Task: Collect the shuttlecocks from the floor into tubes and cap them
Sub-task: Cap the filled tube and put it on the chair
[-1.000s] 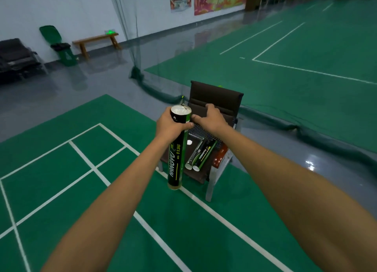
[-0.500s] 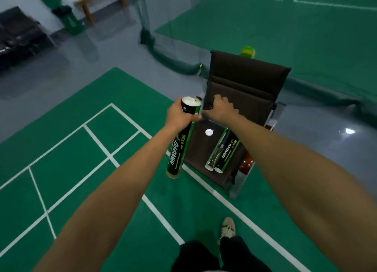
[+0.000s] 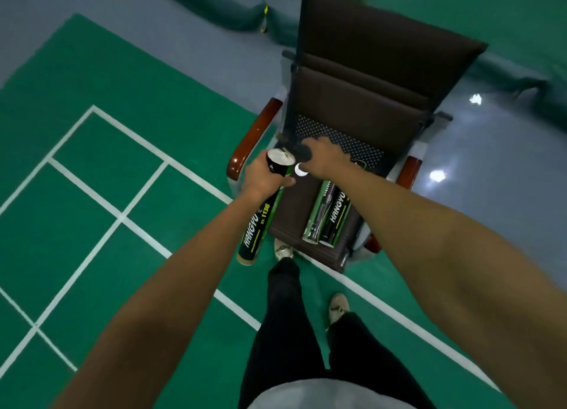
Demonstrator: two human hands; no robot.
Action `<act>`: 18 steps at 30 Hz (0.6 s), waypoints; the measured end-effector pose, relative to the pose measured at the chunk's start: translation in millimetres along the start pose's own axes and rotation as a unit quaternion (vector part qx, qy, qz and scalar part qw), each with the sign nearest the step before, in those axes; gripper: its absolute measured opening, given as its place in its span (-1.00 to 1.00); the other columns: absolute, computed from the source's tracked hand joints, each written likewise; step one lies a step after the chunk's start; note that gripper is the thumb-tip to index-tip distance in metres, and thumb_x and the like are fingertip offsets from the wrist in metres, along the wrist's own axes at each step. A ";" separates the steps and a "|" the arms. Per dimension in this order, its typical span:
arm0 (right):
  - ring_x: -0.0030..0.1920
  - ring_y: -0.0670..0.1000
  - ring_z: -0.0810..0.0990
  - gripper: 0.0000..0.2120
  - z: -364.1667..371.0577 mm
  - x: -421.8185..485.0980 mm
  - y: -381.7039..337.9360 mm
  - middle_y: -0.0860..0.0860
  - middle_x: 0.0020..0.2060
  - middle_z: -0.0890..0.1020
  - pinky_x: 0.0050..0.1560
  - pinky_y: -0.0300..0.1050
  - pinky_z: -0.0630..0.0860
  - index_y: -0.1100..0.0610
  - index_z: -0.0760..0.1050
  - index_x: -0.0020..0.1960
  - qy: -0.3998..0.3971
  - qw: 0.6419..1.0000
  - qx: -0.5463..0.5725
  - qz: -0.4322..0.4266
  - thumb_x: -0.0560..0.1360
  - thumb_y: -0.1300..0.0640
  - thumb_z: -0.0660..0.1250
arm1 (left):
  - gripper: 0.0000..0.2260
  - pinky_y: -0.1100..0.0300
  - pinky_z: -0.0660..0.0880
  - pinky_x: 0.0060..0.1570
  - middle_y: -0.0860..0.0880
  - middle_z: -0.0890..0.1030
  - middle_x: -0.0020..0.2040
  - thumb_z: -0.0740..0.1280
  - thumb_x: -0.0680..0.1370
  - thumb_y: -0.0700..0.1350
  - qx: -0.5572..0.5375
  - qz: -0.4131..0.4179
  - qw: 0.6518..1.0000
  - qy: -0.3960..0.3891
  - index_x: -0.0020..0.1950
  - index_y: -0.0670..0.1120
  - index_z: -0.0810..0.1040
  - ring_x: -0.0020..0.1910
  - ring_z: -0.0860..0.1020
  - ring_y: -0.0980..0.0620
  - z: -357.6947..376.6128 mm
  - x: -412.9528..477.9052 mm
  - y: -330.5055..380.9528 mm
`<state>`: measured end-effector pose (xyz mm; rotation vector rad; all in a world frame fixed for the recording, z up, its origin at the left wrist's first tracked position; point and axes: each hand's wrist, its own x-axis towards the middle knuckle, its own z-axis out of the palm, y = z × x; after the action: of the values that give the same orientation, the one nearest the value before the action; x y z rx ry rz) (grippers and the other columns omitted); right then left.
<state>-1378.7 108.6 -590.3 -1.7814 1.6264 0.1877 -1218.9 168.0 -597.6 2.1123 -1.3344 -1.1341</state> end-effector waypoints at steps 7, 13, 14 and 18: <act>0.47 0.29 0.29 -0.38 39.8 111.0 -10.0 0.12 0.51 0.28 0.43 0.27 0.28 -0.10 0.19 0.58 -0.042 0.997 -0.054 0.026 0.57 -0.01 0.31 | -0.34 0.23 0.41 0.09 -0.11 0.64 0.27 0.68 0.34 -0.12 0.012 -0.036 0.997 -0.066 0.36 -0.17 0.49 0.27 0.57 -0.09 21.7 98.2 -48.0; 0.45 0.29 0.32 -0.40 91.6 198.8 16.0 0.14 0.48 0.32 0.41 0.27 0.32 -0.04 0.25 0.55 -0.071 0.994 -0.043 0.072 0.56 -0.10 0.33 | -0.32 0.08 0.52 0.19 -0.12 0.66 0.22 0.71 0.28 -0.07 0.065 -0.065 0.990 -0.110 0.31 -0.15 0.51 0.23 0.60 -0.13 55.9 173.4 -97.8; 0.45 0.29 0.32 -0.39 104.3 212.9 21.7 0.14 0.48 0.32 0.41 0.26 0.33 -0.03 0.26 0.54 -0.079 0.993 -0.039 0.079 0.55 -0.11 0.34 | -0.32 0.05 0.54 0.19 -0.12 0.66 0.21 0.71 0.28 -0.06 0.073 -0.068 0.988 -0.114 0.30 -0.15 0.52 0.23 0.60 -0.13 62.0 183.7 -108.9; 0.44 0.28 0.33 -0.44 160.7 271.7 50.4 0.11 0.49 0.33 0.41 0.23 0.32 -0.01 0.29 0.50 -0.102 0.990 -0.032 0.089 0.55 -0.06 0.35 | -0.33 0.05 0.51 0.19 -0.09 0.65 0.21 0.70 0.29 0.00 0.112 -0.078 0.982 -0.132 0.30 -0.12 0.52 0.23 0.59 -0.10 95.7 230.2 -149.7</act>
<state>-1315.6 -17.9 -877.0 -1.6037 1.6446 0.4941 -1161.8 43.9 -854.3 2.3256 -1.4958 -1.4286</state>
